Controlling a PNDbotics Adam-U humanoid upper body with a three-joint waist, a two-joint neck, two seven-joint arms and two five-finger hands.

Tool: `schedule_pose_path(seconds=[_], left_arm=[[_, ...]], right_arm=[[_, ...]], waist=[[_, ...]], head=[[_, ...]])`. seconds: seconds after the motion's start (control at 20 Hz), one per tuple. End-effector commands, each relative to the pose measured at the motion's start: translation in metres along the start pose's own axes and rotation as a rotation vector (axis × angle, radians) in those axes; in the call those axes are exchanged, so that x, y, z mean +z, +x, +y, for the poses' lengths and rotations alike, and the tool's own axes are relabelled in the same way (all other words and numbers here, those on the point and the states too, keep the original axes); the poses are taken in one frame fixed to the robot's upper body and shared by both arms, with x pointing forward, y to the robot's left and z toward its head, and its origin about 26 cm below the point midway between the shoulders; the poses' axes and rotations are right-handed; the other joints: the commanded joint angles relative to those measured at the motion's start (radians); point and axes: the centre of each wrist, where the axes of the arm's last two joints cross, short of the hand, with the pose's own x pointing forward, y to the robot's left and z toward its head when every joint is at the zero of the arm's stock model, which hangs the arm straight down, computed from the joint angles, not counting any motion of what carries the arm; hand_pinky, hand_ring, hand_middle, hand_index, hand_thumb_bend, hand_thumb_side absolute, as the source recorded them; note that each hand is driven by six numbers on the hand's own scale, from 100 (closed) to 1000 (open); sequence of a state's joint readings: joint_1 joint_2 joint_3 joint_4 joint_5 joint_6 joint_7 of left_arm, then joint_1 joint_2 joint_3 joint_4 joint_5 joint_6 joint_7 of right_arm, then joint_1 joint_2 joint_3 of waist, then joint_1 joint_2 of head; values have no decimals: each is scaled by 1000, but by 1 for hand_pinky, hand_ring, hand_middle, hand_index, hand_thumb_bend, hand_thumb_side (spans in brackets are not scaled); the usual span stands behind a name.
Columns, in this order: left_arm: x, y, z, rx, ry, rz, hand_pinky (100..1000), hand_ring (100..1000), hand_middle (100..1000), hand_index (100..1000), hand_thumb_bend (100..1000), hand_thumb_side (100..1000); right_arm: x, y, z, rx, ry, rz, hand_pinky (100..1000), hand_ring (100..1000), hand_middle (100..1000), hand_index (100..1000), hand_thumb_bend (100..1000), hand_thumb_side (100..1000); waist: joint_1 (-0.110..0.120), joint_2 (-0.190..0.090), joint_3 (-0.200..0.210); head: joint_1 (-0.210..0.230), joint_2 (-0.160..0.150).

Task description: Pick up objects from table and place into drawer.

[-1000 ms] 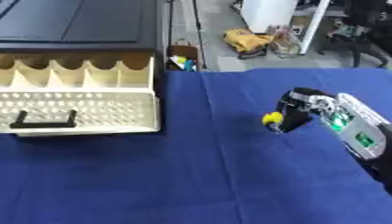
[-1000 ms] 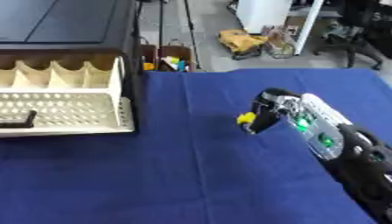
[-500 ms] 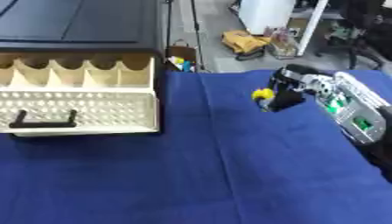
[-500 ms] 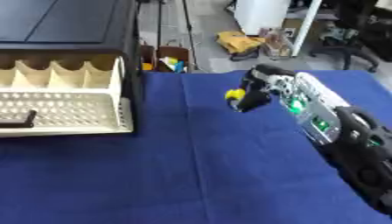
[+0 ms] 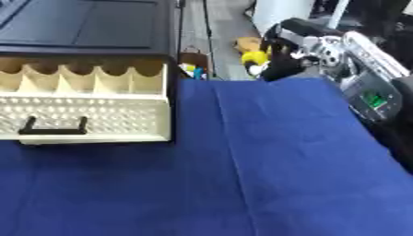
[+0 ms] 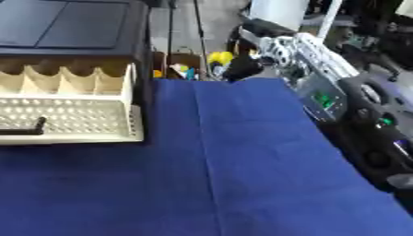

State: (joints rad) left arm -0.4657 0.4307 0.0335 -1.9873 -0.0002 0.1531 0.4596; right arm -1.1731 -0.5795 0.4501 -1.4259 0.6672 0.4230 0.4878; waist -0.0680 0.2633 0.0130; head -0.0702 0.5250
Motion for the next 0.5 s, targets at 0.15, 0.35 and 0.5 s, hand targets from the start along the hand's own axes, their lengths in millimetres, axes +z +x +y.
schedule_pose_path(seconds=[0.15, 0.35, 0.5], left_arm=[[-3, 6, 1, 1, -10, -24, 462, 700, 661, 858, 138, 1000], [-4, 7, 0, 7, -13, -25, 464, 701, 661, 857, 138, 1000], [-4, 7, -1, 11, -15, -25, 463, 701, 661, 857, 139, 1000]], right_arm=[[2, 33, -29, 35, -105, -85, 641, 704, 345, 465, 235, 502], [-1, 52, -35, 38, -131, -132, 640, 704, 346, 465, 224, 509], [-4, 64, -36, 35, -142, -157, 639, 704, 347, 464, 222, 512]], waist=[[-3, -26, 11], [-8, -27, 25], [-9, -27, 35]], head=[[11, -9], [24, -10], [34, -14]])
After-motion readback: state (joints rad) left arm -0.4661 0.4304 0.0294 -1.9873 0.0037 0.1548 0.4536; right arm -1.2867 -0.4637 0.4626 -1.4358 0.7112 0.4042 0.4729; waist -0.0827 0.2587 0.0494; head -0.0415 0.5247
